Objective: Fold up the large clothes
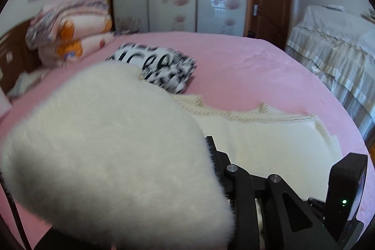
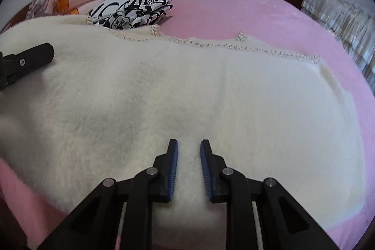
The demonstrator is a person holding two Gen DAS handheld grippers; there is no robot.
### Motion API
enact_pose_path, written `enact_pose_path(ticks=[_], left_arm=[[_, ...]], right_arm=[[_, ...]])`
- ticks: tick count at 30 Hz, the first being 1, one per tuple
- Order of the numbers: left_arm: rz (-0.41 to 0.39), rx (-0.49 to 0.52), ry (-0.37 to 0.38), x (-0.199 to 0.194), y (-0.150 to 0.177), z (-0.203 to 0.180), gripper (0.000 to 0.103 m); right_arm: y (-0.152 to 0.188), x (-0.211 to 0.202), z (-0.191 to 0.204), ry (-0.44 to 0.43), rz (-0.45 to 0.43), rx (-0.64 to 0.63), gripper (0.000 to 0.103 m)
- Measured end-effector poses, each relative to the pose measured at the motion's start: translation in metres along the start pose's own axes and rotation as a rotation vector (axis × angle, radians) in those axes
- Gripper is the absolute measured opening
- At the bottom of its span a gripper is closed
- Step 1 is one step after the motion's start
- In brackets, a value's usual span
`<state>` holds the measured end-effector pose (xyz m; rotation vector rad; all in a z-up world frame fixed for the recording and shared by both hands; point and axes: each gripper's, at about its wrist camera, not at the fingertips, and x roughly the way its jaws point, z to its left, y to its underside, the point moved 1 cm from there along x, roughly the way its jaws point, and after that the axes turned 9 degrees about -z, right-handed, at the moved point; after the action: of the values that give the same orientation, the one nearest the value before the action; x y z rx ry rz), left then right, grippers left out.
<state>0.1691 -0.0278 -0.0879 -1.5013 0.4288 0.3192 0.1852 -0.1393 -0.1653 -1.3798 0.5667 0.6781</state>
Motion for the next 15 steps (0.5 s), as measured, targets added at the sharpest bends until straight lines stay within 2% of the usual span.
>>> enact_pose_path(ticks=[3,6,9,11,13,14,15], left_arm=[[-0.054,0.069,0.051,-0.009,-0.02,-0.046,0.024],[-0.098,0.134,0.128,-0.017,-0.028,-0.105,0.024],[-0.101,0.218,0.209,-0.017,-0.016,-0.167,0.024],[-0.06,0.29,0.264,-0.008,0.007,-0.207,0.025],[0.039,0.402,0.315,0.012,0.045,-0.247,0.026],[0.134,0.47,0.329,0.026,0.07,-0.265,0.031],[0.163,0.535,0.299,0.033,0.088,-0.276,0.036]], right_arm=[[0.003,-0.026,-0.035,-0.099,0.004,0.151,0.018],[0.015,-0.063,-0.076,-0.032,-0.047,0.224,0.018],[0.035,-0.106,-0.133,0.077,-0.1,0.323,0.018],[0.051,-0.128,-0.169,0.15,-0.111,0.388,0.019],[0.064,-0.14,-0.196,0.214,-0.104,0.417,0.019],[0.073,-0.145,-0.21,0.257,-0.091,0.427,0.019],[0.08,-0.147,-0.219,0.283,-0.077,0.437,0.019]])
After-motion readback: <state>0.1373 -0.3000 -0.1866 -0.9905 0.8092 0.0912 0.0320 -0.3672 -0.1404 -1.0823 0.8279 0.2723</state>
